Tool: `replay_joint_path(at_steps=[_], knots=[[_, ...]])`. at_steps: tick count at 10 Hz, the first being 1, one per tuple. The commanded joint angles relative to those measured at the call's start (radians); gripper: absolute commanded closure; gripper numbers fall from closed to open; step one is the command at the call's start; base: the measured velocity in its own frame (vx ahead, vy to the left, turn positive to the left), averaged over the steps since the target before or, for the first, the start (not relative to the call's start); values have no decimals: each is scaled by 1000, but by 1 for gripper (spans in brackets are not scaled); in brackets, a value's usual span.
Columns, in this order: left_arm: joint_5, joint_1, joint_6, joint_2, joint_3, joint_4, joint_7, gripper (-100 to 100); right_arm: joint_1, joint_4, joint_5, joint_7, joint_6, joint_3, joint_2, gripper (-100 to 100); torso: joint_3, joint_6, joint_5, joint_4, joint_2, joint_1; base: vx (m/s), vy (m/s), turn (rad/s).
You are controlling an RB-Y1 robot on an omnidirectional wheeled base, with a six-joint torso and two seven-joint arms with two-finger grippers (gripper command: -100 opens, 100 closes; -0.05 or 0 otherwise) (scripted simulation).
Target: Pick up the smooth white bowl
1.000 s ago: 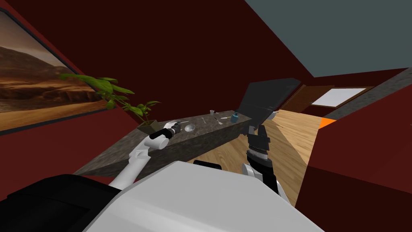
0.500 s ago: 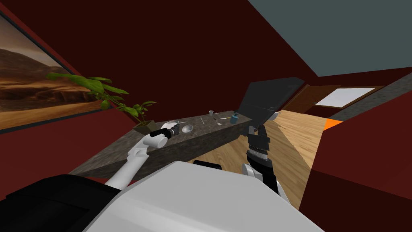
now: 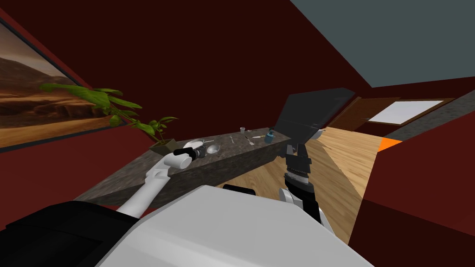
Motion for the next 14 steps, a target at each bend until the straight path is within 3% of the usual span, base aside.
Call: replay_joint_path(at_steps=[1,9,12,13,14], knots=[[9,1,32,7,2,4,3,-100,0,0,0,0,0,0,0,0,0,0,0,0,0,0,49,-53,14],[104,3,253,99,10,75,30,-100,0,0,0,0,0,0,0,0,-2,0,0,-1,-4,0,83,-65,18],[123,14,300,116,0,99,35,-100,0,0,0,0,0,0,0,0,-1,0,0,0,-2,1,69,-39,4],[116,7,286,111,-1,100,32,-100,0,0,0,0,0,0,0,0,-1,0,0,0,-1,2,25,-8,2],[117,7,288,112,-2,102,33,0,0,0,0,0,0,0,0,0,0,0,1,0,1,3,5,-2,0]])
